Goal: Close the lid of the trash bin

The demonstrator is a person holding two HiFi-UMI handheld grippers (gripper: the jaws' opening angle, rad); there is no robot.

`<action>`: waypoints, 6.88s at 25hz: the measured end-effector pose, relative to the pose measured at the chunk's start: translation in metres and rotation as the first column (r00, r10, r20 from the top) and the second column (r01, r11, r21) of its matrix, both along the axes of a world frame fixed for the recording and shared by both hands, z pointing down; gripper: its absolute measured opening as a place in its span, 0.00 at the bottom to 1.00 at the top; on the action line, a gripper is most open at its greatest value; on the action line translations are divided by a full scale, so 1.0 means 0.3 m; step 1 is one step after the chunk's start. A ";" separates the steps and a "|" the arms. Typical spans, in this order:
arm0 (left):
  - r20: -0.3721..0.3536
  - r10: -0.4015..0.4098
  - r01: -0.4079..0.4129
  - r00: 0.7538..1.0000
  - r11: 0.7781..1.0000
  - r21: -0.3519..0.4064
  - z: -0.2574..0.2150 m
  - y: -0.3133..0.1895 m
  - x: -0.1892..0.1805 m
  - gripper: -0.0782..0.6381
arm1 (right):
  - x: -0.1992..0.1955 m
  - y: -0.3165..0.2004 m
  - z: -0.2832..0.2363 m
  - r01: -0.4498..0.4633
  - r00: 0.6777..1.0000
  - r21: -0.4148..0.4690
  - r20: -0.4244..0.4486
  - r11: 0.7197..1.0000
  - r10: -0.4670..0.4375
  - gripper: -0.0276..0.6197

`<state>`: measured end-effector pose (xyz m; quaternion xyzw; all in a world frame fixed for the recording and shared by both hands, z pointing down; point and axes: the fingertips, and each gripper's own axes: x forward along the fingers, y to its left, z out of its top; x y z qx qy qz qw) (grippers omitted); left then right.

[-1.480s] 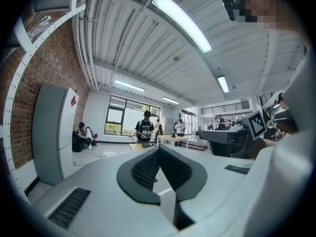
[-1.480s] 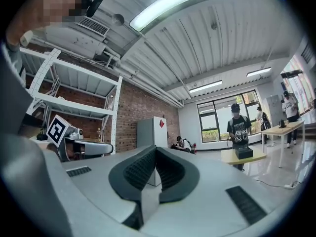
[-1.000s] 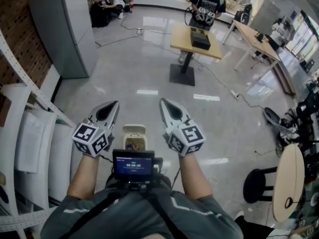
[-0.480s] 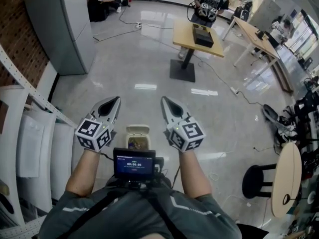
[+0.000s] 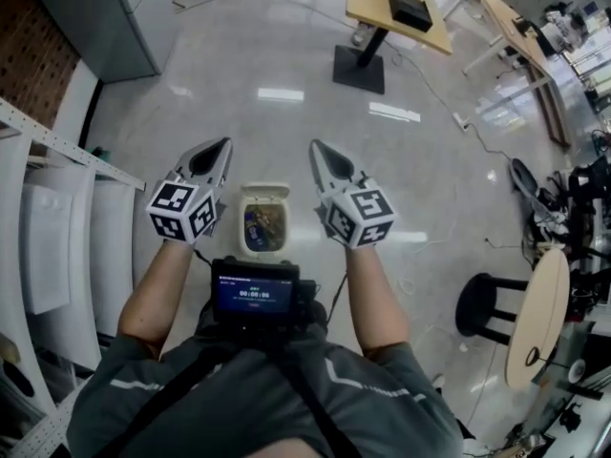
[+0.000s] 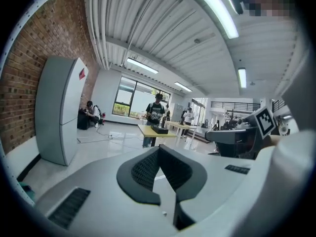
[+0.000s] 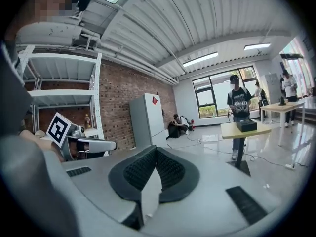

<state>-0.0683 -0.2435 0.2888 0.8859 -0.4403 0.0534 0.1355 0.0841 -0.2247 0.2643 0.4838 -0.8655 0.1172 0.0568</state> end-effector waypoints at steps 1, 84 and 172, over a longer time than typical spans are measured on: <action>0.002 -0.001 0.001 1.000 0.999 -0.033 0.049 -0.002 0.005 0.10 | 0.002 -0.005 0.040 -0.001 1.000 -0.029 -0.001 1.000 0.001 0.03; 0.274 0.365 -0.013 0.890 0.620 -0.784 1.779 0.648 0.086 0.10 | -0.006 0.600 1.828 -0.093 0.993 -0.859 -0.115 0.504 -0.014 0.03; 0.131 0.033 -0.008 0.991 0.982 -0.188 0.299 0.160 0.162 0.10 | 0.072 0.087 0.388 0.033 0.993 -0.288 0.119 0.957 0.002 0.04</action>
